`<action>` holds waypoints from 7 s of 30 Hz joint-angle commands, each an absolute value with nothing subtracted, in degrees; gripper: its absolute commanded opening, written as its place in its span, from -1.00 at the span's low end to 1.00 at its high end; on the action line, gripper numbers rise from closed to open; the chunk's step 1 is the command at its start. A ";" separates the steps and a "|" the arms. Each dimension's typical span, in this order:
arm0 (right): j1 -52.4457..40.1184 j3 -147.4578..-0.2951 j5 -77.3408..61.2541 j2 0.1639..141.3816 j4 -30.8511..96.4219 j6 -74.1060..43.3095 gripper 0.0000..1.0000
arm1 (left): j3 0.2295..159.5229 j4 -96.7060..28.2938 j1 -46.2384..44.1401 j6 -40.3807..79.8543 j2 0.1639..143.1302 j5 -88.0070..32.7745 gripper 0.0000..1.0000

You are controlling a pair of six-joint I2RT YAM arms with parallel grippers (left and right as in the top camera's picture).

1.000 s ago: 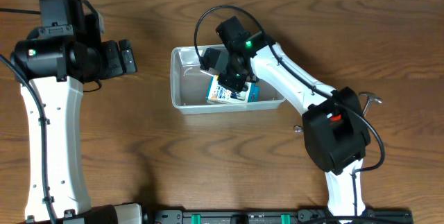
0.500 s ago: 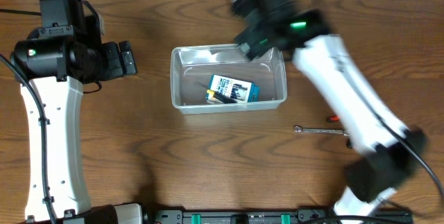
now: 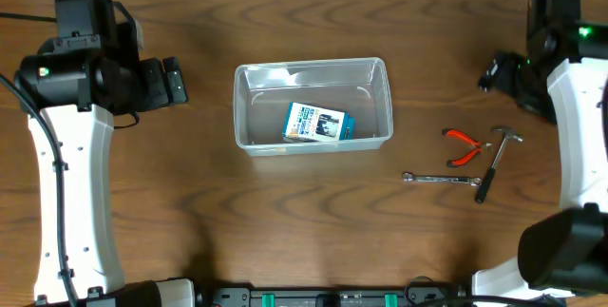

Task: Pack container
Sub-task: 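Grasp the claw hammer by its handle with the right gripper, then carry the hammer into the container and release it, then lower the right gripper onto the red-handled pliers and grasp them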

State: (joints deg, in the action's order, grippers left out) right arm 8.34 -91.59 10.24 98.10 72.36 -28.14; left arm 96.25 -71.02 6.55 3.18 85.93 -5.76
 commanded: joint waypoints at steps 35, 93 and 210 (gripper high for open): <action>19.88 -53.19 3.20 98.26 27.62 -19.27 0.82 | 96.23 -72.47 6.52 3.51 86.15 -5.30 0.96; 21.41 -58.57 -1.98 102.80 29.89 -14.46 -0.97 | 96.23 -72.84 6.52 3.49 86.15 -5.30 0.96; 2.50 -79.68 4.78 118.24 55.20 -72.55 0.60 | 96.23 -74.63 6.52 3.49 86.15 -5.30 0.96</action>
